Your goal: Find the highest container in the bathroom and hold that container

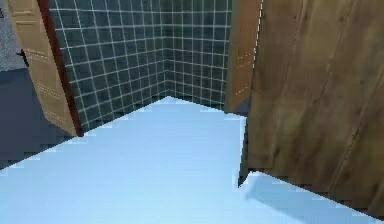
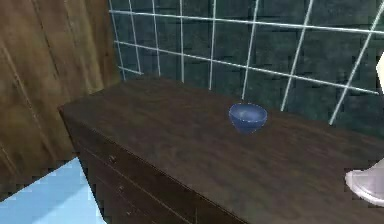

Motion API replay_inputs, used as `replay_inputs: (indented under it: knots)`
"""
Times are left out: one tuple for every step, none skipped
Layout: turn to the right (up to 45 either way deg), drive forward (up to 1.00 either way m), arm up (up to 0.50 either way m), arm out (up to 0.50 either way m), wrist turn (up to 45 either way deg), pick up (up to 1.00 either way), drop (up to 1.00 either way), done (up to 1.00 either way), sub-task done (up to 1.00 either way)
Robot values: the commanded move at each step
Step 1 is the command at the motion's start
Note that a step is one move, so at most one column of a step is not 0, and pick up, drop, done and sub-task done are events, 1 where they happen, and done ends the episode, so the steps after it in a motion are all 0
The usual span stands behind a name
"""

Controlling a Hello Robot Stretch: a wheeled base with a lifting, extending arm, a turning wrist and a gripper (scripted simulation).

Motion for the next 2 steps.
replay_inputs:
  knots:
    - [0.0, 1.0, 0.0, 0.0, 0.0, 0.0, 0.0, 0.0, 0.0]
    - [-6.0, 0.0, 0.0, 0.0, 0.0, 0.0, 0.0, 0.0, 0.0]
